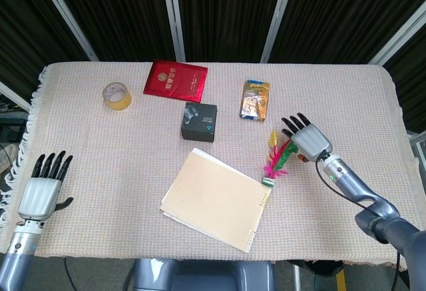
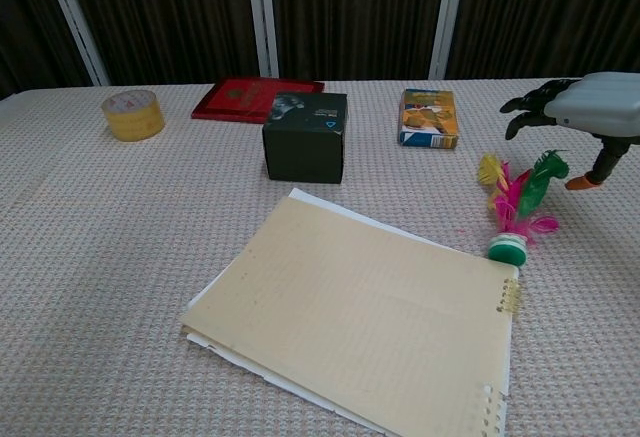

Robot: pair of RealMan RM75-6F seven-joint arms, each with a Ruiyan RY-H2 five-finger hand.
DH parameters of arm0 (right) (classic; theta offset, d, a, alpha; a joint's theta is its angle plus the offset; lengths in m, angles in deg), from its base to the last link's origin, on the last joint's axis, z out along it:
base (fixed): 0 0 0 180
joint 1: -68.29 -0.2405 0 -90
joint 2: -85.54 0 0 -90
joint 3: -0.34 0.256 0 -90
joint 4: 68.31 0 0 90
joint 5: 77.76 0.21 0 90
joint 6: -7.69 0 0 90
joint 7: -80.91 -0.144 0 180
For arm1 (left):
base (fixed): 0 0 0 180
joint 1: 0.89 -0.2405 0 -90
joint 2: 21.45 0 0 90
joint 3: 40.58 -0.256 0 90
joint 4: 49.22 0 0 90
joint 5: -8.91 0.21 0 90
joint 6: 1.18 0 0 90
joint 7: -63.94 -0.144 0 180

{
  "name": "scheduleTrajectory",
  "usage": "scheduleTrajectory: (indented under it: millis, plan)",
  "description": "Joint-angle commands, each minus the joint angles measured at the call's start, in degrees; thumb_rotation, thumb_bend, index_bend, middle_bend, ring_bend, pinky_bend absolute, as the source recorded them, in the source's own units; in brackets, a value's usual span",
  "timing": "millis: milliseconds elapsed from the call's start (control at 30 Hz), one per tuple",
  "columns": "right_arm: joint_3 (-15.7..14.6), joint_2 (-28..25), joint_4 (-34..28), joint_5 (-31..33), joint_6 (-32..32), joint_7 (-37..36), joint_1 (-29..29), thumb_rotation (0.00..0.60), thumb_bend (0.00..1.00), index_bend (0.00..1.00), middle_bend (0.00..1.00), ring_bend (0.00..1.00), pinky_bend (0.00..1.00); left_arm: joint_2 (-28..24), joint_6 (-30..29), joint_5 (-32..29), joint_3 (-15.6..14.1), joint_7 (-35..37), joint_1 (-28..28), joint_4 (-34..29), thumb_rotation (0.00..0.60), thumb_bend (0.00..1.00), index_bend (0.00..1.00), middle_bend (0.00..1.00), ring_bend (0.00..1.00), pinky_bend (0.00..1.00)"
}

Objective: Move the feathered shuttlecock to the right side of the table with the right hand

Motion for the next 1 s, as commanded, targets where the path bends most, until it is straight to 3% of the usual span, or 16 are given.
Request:
scheduleTrajectory:
  millis: [33,200,367,467,867,1000]
  plan:
    - [0.5,-0.8,-2.3,0.6,-0.1,2.0,-0.4,0.600,0.18,0.17,0.00,0.00,0.00,-0.2,-0.2,0.2,-0.1,0.3,0.0,-0.2,0.562,0.09,0.00,0.00,0.00,0.00]
    - [1.1,-2.4,-6.0,2.1,0.1,4.6,-0.3,0.600,0.18,0.20,0.00,0.00,0.00,-0.9,-0.8,0.5,-0.2,1.1,-0.3,-0.5,0.563,0.09,0.00,0.00,0.00,0.00]
    - [1.0,-3.5,-10.1,2.7,-1.0,7.1,0.6,0.600,0.18,0.32,0.00,0.00,0.00,-1.5,-1.5,1.5,-0.7,1.9,-0.5,-1.0,0.561,0.09,0.00,0.00,0.00,0.00]
    - [0.6,-3.2,-11.0,3.1,-0.9,8.4,1.1,0.600,0.18,0.34,0.00,0.00,0.00,-1.8,-2.0,2.2,-1.0,1.9,-0.6,-1.3,0.558,0.09,0.00,0.00,0.00,0.00]
    - [-0.7,2.6,-2.4,3.3,1.9,3.7,0.1,0.600,0.18,0.34,0.00,0.00,0.00,-1.9,-3.4,2.9,-1.1,1.2,-1.2,-1.9,0.562,0.09,0.00,0.00,0.00,0.00]
    - [-1.0,4.7,0.6,2.7,2.0,1.2,-0.5,0.600,0.19,0.44,0.00,0.00,0.00,-1.7,-2.8,2.4,-0.9,1.3,-1.0,-1.6,0.563,0.09,0.00,0.00,0.00,0.00]
